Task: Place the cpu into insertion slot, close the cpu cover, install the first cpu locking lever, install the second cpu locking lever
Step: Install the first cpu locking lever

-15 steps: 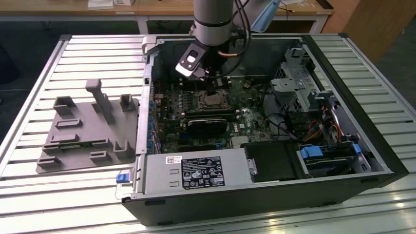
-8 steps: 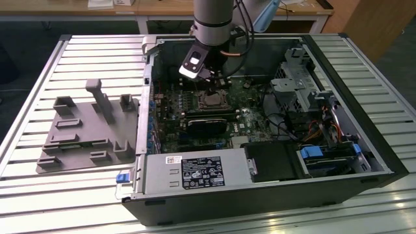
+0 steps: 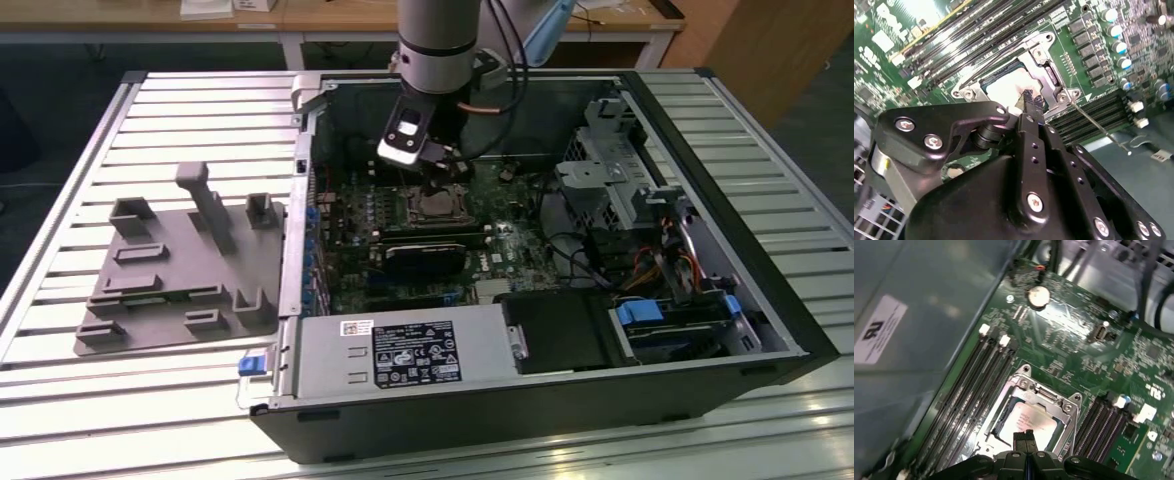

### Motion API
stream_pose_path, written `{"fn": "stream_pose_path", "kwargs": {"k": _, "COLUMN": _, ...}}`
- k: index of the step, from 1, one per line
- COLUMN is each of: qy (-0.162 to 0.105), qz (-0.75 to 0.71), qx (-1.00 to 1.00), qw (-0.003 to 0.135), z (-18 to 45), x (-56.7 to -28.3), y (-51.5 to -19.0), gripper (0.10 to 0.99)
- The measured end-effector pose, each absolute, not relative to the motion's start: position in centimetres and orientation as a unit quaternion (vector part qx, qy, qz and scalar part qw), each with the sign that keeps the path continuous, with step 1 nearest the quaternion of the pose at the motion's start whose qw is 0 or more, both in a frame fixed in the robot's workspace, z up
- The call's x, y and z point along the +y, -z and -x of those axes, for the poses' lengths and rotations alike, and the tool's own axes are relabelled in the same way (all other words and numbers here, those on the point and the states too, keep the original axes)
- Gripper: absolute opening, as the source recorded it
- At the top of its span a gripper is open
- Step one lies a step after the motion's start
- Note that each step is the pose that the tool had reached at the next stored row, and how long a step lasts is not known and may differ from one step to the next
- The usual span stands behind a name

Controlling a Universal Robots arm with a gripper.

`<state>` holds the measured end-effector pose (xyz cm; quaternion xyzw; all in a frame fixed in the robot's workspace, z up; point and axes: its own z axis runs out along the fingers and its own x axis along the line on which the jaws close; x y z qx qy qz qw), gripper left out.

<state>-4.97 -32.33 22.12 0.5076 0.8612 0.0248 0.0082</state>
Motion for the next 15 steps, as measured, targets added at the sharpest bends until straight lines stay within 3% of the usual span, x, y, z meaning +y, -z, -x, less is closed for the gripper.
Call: {"fn": "stream_pose_path", "kwargs": {"k": 15, "qy": -0.024, "qz": -0.386, "qx": 0.922, "qw": 0.006, "z": 4.98, "x": -32.34, "y": -22.11, "gripper": 0.102}}
